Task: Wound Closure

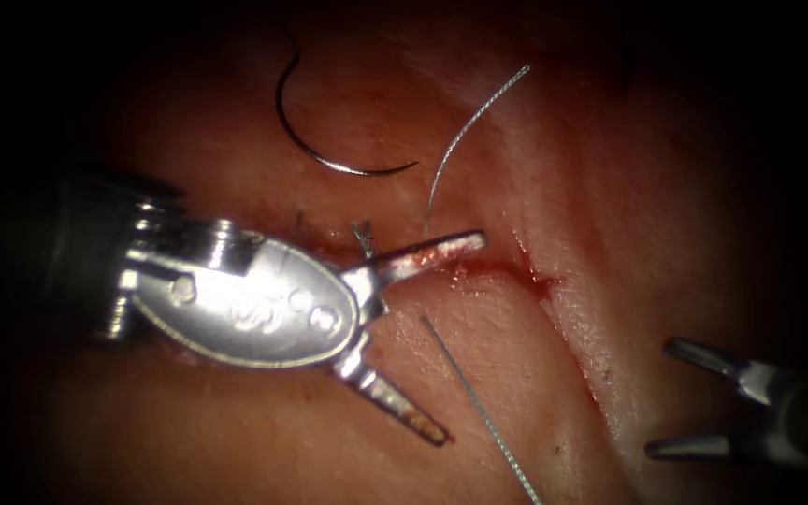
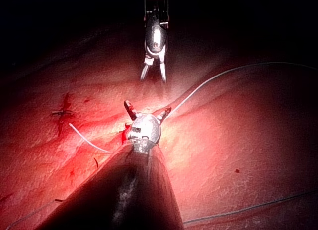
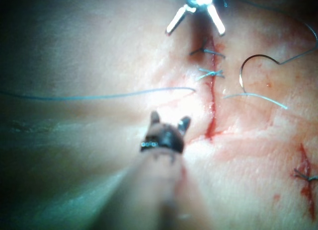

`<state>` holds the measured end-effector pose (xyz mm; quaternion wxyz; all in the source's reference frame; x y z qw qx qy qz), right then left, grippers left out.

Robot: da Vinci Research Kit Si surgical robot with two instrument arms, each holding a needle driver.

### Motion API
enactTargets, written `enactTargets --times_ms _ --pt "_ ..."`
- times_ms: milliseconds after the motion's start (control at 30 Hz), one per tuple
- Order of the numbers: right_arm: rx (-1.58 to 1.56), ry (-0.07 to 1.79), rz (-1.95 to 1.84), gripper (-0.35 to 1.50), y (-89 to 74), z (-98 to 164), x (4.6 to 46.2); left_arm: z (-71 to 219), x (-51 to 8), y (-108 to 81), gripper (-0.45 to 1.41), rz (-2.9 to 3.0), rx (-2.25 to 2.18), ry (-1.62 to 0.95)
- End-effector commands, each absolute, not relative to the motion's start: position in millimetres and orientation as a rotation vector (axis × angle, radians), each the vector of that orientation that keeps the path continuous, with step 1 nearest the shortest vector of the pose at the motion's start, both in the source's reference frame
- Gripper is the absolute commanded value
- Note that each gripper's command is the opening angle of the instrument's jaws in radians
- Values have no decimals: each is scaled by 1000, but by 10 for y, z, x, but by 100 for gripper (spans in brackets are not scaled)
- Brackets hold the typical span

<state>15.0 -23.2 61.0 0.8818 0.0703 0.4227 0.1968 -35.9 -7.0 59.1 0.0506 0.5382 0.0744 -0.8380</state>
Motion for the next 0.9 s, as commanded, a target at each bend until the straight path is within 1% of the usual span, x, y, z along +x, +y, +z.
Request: enactTargets --times_ms 33,300,700,900 --pt "142 877 418 133 -220 623 157 601 -365 -79 81 -2532 1608 218" --pt "122 872 451 133 -188 635 167 626 -371 -106 81 -2474 1458 135" --pt "104 886 470 133 -165 644 167 658 -418 -144 74 -2415 1383 4" --pt "99 892 476 131 -165 645 170 668 -423 -153 69 -2385 1248 -42"
